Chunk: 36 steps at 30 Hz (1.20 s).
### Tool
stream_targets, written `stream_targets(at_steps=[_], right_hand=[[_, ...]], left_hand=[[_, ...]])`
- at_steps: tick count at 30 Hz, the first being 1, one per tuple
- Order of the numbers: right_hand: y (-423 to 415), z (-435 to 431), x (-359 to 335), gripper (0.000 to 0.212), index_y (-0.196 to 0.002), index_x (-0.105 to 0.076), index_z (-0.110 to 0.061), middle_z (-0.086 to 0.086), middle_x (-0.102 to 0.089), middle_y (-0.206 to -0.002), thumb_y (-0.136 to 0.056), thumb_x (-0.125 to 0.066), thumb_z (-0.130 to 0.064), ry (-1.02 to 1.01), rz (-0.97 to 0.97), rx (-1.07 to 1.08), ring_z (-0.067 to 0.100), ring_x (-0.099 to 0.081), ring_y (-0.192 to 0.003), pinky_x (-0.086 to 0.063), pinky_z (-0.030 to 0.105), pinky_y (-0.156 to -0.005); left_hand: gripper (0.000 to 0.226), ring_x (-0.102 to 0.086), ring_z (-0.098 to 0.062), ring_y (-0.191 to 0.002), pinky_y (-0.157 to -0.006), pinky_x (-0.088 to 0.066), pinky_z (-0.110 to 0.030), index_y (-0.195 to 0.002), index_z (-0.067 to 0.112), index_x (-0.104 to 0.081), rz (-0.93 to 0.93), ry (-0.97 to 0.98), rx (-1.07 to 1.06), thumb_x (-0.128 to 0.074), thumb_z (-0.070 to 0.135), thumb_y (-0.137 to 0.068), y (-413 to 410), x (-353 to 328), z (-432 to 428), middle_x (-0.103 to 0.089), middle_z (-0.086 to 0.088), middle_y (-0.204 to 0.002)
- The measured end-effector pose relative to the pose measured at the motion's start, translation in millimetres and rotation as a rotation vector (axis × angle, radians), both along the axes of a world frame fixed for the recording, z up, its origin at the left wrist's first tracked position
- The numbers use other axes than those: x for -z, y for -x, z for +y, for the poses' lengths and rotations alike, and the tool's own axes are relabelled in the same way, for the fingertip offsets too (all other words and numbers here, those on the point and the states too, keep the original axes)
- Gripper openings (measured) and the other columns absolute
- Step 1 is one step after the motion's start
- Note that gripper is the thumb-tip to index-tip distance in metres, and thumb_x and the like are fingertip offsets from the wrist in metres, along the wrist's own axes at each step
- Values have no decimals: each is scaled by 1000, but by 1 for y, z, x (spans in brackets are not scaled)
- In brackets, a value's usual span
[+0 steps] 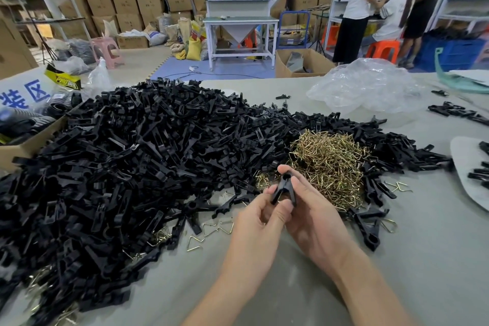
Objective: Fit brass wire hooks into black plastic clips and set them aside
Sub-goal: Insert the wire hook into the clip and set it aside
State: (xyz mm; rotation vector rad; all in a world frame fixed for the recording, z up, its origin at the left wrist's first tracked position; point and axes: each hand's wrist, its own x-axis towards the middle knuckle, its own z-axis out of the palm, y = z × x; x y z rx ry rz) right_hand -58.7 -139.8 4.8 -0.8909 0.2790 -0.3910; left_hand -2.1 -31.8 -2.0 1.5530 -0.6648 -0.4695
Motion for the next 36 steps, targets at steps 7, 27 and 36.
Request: stream_targets(at_steps=[7,27,36], right_hand=[[-12,20,1,35,-72,-65,-22,2,-60,-75,-102,-47,-25,-75,80,251,21,-58,-78,-48,38,-83],[-16,24,14,37,-77,-62,-26,4,-64,-84,-106,-38,-29,98,108,345,24,-52,-83,-44,41,-81],[-9,16,3,28,-105,-79,-23,2,-71,-88,-82,-64,-30,17,34,200,10,-64,-68,-54,24,-59]], left_hand=[[42,-53,-12,-125,-95,-47,-30,-145,33,-38,-507,-379,-44,-37,42,-104,16,2,-5,-51,17,-143],[18,-65,-13,-76,-68,-50,-34,-110,30,-68,-364,-254,-113,-53,27,-101,8,15,-11,-73,9,-86],[26,-53,-5,-56,-52,-42,-19,-87,36,-65,-182,17,-38,-46,33,-104,-4,6,-6,-65,8,-68]])
